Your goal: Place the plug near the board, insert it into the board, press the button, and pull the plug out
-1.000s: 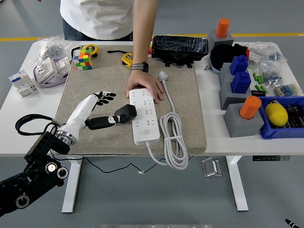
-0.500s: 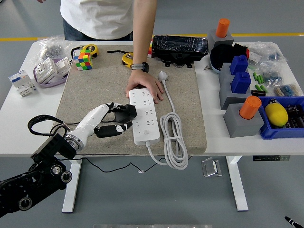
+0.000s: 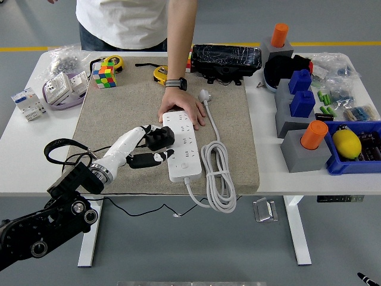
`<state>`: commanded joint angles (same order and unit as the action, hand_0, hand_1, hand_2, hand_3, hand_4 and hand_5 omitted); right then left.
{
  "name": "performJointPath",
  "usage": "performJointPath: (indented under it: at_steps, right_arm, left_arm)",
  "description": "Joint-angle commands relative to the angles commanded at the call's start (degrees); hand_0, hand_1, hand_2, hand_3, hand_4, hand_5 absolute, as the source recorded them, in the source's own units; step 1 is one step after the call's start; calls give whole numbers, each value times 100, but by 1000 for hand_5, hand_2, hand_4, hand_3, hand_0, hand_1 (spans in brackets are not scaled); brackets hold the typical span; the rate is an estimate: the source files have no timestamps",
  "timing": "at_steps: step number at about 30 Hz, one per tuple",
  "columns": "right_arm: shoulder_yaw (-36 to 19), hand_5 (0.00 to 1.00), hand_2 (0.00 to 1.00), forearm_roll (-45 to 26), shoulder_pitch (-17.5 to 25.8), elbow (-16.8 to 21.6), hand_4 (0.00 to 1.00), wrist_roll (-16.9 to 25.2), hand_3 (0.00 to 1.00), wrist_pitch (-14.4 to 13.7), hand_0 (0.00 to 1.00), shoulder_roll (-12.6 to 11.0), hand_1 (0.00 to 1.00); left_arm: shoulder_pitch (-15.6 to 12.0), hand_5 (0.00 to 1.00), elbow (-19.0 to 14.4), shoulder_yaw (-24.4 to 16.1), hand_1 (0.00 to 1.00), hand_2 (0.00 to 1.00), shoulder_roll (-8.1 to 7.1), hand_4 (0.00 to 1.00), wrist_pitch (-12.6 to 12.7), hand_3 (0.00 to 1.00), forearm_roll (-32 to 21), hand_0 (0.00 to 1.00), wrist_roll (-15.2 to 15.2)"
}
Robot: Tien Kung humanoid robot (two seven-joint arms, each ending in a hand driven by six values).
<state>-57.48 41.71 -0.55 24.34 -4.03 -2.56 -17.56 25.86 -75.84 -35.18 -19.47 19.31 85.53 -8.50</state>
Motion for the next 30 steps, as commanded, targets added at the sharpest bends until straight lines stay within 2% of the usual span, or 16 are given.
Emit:
performJointPath:
  at_steps: [15,30]
  right_arm:
    - [-21,586,640,-6,4,7,979,-2,572,5,615,-1,668]
    - [-21,586,639,-5,16,8,979,-4,572,9,614,-8,667]
  left_arm:
    - [378,536,11,228,808,775,210,786,-111,747,-170,796,-24]
    - [421,540,-76,229,804,768,233,784,-145,738,-169,793,-48]
